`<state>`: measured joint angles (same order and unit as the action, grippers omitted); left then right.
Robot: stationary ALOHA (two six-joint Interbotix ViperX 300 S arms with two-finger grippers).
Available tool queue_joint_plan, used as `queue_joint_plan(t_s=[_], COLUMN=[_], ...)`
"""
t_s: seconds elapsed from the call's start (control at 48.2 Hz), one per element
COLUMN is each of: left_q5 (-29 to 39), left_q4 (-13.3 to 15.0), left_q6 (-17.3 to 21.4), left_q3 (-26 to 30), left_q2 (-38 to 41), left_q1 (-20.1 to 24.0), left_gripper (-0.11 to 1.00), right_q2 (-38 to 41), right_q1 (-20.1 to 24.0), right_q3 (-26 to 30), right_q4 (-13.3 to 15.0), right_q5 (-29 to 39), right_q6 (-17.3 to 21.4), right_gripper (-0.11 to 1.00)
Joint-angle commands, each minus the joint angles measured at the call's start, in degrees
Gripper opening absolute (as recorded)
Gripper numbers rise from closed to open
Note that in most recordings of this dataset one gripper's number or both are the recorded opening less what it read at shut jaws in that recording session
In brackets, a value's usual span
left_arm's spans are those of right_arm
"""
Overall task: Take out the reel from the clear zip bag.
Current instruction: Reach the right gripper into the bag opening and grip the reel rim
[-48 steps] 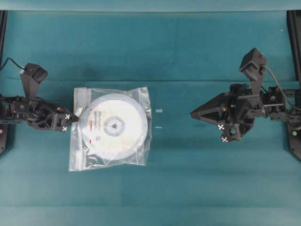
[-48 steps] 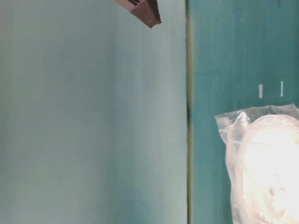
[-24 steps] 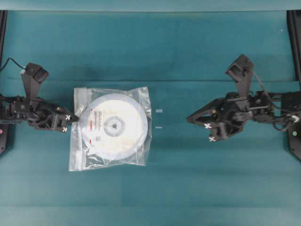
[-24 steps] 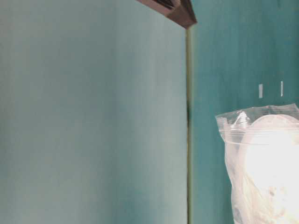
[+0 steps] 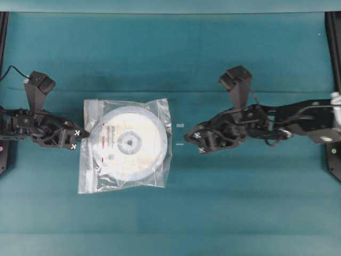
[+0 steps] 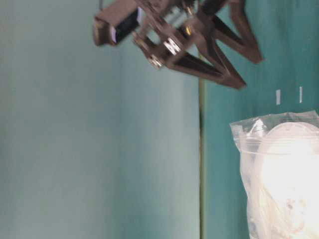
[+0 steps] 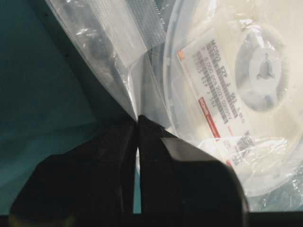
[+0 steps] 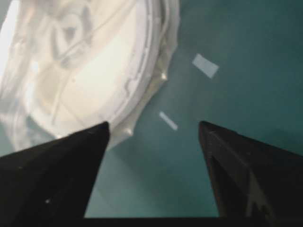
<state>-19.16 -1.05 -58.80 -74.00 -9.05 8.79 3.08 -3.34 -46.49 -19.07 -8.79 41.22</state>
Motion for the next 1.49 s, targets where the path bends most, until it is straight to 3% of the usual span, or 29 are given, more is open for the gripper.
queue_joint_plan(t_s=[0.0,0.726,1.473], left_q5=[0.2,0.2,0.2], left_q4=[-0.2,-0.2,-0.2], left_q6=[0.0,-0.1,-0.1], left_q3=[0.4,0.7,1.1], left_q2=[0.3,0.4,0.6], left_q1=[-0.2,-0.2,-0.2], left_gripper=[-0.01,-0.01,-0.01], right_q2=[1.4,11.1,13.4], right_q1=[0.4,0.8,0.6], right_q3=[2.5,13.2,16.3], right_q4=[-0.2,-0.3,-0.3], right_q5=[-0.3,2.7,2.4], right_q6=[0.6,0.6,0.6], right_gripper=[0.90,0.87,0.87])
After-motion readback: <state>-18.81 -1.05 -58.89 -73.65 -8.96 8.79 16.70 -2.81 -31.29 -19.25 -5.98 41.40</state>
